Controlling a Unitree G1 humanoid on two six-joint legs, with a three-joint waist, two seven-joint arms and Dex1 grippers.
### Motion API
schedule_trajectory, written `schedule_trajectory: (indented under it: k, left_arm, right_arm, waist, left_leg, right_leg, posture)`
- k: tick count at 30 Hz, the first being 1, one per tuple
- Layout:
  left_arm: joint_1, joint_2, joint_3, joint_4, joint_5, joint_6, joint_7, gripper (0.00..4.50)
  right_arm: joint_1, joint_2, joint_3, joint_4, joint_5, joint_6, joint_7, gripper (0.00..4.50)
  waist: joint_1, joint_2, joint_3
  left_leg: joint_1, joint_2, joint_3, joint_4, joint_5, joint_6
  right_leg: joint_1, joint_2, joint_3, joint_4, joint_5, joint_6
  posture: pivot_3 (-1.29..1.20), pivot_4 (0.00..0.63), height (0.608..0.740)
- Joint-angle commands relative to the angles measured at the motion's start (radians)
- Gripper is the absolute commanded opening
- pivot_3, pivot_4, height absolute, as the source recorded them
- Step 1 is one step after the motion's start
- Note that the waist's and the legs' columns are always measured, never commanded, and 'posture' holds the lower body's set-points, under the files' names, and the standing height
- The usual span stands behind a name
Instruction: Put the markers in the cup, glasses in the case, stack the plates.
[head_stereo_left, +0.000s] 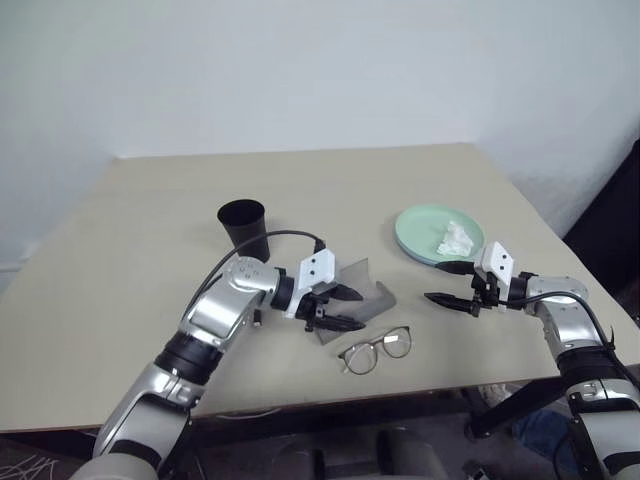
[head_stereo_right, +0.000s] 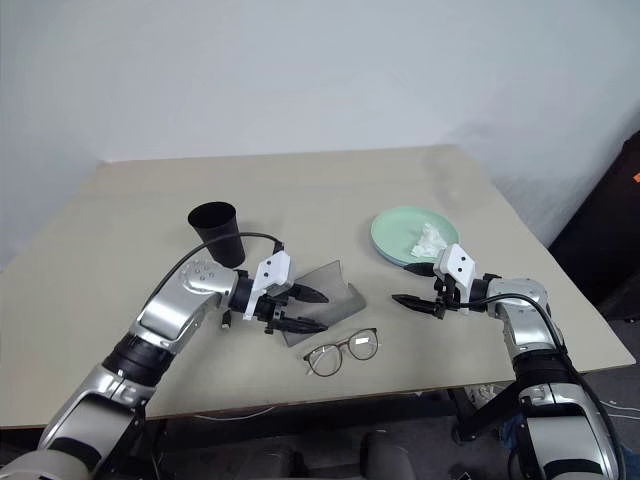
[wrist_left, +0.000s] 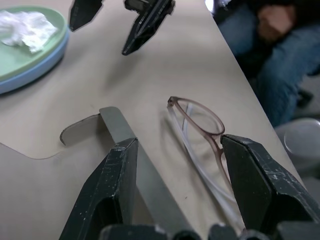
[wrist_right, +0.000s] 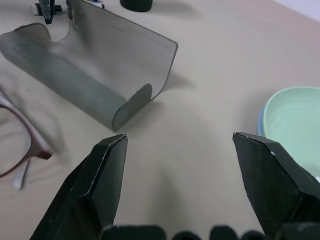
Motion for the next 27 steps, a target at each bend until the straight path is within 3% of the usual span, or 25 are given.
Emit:
schedule_trajectory:
  k: [1,19,27]
  left_arm:
    - [-0.053,-0.017,-0.039,0.013,0.006,0.032,-0.063,2.77]
    - [-0.156,-0.102,-0.185,0.118,0.121,0.096,-0.138,2.77]
    - [-0.161,-0.145,-0.184,0.145,0.126,0.176,-0.121,2.77]
  right_arm:
    - [-0.002,0.003,-0.022,-0.007,0.006,-0.033,-0.031,3.64]
    - [0.047,0.007,-0.025,-0.029,0.011,-0.059,-0.108,3.64]
    - [0.051,0.011,-0.019,-0.024,0.004,-0.069,-0.129,3.64]
  waist:
    - [0.0,0.0,0.0]
    - [0.0,0.0,0.0]
    - [-0.001,-0.001,0.0]
  left_leg:
    - [0.0,0.0,0.0,0.0,0.0,0.0]
    - [0.0,0.0,0.0,0.0,0.0,0.001]
    - [0.0,0.0,-0.001,0.0,0.001,0.002]
  right_leg:
    - [0.0,0.0,0.0,0.0,0.0,0.0]
    - [0.0,0.001,0.003,0.0,0.0,0.0]
    - [0.0,0.001,0.004,0.0,0.0,0.0]
  posture:
    - [0.0,0.0,0.74]
    - [0.0,0.0,0.74]
    - [0.0,0.0,0.74]
